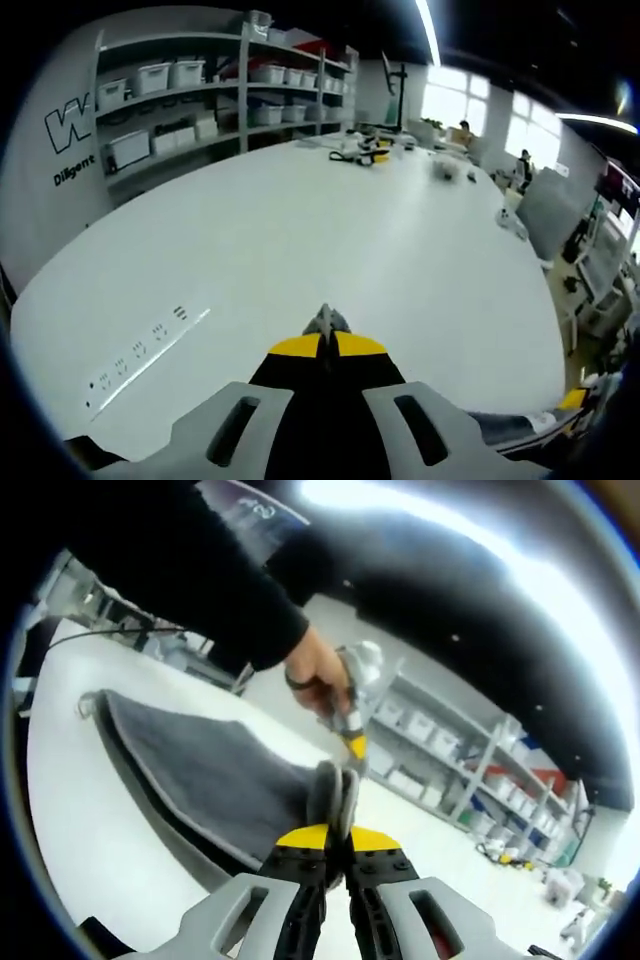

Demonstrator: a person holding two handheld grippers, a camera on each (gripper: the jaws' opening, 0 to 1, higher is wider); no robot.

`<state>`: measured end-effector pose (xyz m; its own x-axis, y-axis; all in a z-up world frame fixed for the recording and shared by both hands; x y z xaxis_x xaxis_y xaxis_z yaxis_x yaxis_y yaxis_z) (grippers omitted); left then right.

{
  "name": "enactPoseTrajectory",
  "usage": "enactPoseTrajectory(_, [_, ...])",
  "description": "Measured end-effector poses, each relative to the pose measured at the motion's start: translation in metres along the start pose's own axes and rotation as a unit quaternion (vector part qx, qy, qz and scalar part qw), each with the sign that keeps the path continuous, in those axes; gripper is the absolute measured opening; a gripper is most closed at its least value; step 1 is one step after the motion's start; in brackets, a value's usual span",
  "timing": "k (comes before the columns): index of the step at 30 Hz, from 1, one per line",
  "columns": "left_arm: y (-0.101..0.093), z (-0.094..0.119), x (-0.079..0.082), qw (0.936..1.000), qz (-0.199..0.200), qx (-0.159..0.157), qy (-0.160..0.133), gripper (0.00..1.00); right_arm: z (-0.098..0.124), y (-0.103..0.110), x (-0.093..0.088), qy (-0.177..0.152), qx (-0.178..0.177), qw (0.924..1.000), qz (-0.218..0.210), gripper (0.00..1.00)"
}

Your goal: Open the folded towel by lifting each exposed corner and separating the folded layers until the towel lies flat within the target outline without major curled edges

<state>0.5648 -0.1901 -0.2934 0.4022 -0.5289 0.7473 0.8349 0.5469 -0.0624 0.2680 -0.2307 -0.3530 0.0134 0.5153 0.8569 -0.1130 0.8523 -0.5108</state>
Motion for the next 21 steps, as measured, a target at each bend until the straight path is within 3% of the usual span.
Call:
enactPoseTrajectory(13, [-0.01,-0.02,-0.004,0.9999,-0.005,-0.004,0.014,0.01,0.004,0.001,-0.011,0.016,0.001,0.9998,-0.009,0.0])
enactPoseTrajectory(21, [-0.018,-0.038,-0.008,0.9997,-0.003,-0.011,0.021,0.01,0.005,0.005,-0.026,0.05,0.015,0.9975,-0.048,0.0])
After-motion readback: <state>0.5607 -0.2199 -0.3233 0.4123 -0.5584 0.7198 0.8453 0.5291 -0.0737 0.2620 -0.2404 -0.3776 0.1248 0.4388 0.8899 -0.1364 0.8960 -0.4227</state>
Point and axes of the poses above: the point that each gripper's makers call its tool centre point, and the gripper's own axes: z roughly backward along the fingers, y roughly to its left, x roughly out of its top, the point moved 5 cm from there along z, roughly backward along the fingers, and after that the axes turned 6 degrees about y, right-handed, at the moved point
